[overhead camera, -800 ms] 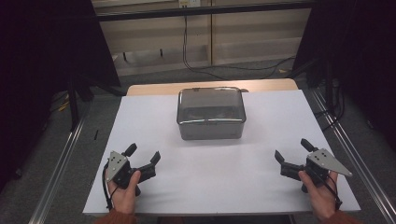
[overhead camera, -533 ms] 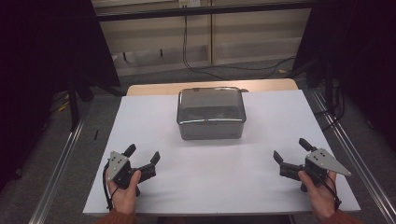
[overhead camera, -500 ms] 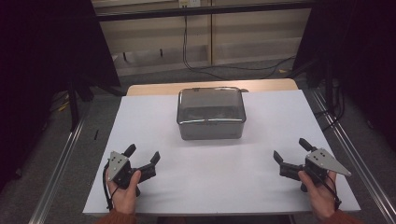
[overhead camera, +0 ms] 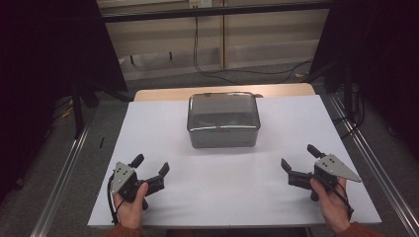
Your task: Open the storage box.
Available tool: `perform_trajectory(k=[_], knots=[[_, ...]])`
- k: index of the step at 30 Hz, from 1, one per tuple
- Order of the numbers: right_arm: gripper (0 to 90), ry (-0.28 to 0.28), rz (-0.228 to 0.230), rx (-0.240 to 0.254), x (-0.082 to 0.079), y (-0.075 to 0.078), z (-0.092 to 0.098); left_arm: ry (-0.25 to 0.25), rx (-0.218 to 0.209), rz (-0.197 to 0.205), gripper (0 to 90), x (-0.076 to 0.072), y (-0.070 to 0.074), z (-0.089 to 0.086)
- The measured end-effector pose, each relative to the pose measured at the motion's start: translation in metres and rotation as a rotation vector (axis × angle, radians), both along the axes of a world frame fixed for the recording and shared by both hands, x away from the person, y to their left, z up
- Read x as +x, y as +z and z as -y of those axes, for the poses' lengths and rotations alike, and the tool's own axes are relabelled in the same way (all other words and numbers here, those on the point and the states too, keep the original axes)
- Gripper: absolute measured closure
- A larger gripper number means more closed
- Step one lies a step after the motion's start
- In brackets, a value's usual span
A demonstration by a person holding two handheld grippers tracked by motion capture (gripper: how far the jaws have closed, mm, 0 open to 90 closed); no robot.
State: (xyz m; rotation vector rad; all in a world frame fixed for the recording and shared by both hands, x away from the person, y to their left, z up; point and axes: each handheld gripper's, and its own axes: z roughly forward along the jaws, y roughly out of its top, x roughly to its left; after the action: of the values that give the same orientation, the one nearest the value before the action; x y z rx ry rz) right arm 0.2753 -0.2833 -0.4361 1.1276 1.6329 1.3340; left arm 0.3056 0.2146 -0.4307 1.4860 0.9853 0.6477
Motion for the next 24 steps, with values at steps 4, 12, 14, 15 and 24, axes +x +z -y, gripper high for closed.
perform_trajectory(k=[4, 12, 14, 15, 24], knots=[[1.0, 0.020, -0.010, -0.006, 0.003, -0.001, -0.007, -0.010, -0.005, 0.021, 3.1, -0.001, 0.001, 0.001], [0.0, 0.124, -0.045, 0.043, 0.015, -0.001, -0.024, -0.013, 0.016, 0.023, 3.1, -0.001, 0.001, 0.001], [0.0, 0.140, -0.050, 0.039, 0.018, 0.000, -0.028, -0.012, 0.018, 0.025, 3.1, -0.001, 0.001, 0.001], [0.0, 0.147, -0.051, 0.043, 0.020, 0.000, -0.030, -0.014, 0.017, 0.025, 3.1, -0.001, 0.001, 0.001], [0.0, 0.183, -0.045, 0.048, 0.032, 0.008, -0.045, -0.028, 0.032, 0.012, 3.1, -0.001, -0.001, 0.005]])
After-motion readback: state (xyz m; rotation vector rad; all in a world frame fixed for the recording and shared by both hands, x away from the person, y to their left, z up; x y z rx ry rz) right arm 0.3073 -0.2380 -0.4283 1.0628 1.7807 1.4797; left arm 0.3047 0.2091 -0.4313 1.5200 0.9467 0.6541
